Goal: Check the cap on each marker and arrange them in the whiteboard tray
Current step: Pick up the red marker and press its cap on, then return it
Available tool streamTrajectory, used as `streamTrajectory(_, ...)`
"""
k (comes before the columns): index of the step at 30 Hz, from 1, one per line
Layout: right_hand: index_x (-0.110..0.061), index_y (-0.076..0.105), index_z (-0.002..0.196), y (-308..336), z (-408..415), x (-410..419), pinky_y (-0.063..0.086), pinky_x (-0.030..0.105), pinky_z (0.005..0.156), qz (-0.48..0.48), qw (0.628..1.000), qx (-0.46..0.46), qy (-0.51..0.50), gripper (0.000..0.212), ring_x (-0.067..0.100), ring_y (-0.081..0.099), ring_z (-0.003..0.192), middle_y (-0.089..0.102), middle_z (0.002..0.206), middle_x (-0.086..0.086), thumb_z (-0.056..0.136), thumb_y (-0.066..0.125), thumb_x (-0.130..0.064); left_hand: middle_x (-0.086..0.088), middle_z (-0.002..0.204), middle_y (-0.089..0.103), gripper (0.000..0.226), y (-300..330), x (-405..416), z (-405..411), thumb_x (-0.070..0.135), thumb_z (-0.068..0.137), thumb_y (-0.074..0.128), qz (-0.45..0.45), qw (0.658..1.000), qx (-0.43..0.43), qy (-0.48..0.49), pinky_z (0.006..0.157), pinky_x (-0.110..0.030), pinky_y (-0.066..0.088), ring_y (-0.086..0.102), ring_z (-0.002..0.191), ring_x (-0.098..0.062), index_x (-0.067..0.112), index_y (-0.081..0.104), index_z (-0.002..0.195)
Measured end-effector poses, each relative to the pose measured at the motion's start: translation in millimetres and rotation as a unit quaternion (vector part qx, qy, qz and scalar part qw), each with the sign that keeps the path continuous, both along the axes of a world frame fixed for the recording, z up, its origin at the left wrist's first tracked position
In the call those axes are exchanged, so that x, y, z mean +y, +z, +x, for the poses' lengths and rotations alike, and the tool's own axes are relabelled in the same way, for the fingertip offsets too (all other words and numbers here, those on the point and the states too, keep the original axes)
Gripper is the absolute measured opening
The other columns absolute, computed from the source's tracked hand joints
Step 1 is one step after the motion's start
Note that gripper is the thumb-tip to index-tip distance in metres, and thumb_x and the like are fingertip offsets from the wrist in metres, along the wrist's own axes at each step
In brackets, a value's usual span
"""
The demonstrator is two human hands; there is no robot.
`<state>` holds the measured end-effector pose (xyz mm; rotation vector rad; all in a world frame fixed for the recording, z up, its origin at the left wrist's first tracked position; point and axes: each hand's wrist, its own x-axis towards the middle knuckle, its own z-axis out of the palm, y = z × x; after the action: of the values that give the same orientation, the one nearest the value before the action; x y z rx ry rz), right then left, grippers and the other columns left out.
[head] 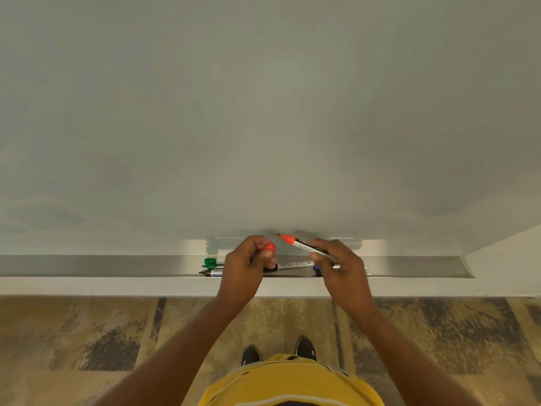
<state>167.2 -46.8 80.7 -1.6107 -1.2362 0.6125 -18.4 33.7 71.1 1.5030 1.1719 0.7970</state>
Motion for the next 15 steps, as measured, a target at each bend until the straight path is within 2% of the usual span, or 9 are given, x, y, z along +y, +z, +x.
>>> streamTrajectory(4,-0.024,0.067,0.112,7.3,19.2,-1.2,0.045,0.011,0.077,-0.014,0.994,-0.105,0.015,0.026,0.004,0.059,0.092,0.065,0.102,-0.007,0.088,0.065,-0.013,-0.009,0.081,0.069,0.020,8.0,0.8,-3.8,0.002,0.096,0.050,0.012,1.000,-0.018,-0.001,0.065,-0.025,0.056,0.066,0.070,-0.023,0.012,0.067,0.098)
streamTrajectory(7,-0.019,0.068,0.112,10.5,24.7,0.2,0.044,0.010,0.082,-0.006,0.987,-0.158,0.029,0.026,0.008,0.058,0.094,0.065,0.105,-0.004,0.088,0.065,-0.011,-0.008,0.078,0.068,0.021,9.8,1.0,-3.2,0.008,0.098,0.049,0.026,1.000,-0.012,0.007,0.062,-0.022,0.054,0.063,0.071,-0.023,0.015,0.069,0.098)
streamTrajectory(11,-0.016,0.069,0.111,12.2,23.2,3.8,0.041,0.011,0.081,0.021,0.980,-0.191,0.055,0.027,0.011,0.057,0.091,0.064,0.099,-0.001,0.087,0.065,-0.005,-0.009,0.076,0.067,0.021,9.5,0.6,-0.1,0.010,0.099,0.049,0.027,1.000,-0.015,-0.002,0.062,-0.024,0.053,0.062,0.070,-0.025,0.016,0.069,0.100)
streamTrajectory(15,-0.017,0.068,0.111,11.7,19.4,6.7,0.044,0.015,0.080,0.022,0.976,-0.204,0.071,0.027,0.013,0.057,0.091,0.063,0.098,-0.001,0.086,0.065,-0.006,-0.009,0.076,0.068,0.021,10.4,0.8,3.2,0.010,0.098,0.050,0.032,0.999,-0.012,-0.010,0.064,-0.033,0.055,0.062,0.070,-0.025,0.018,0.070,0.100)
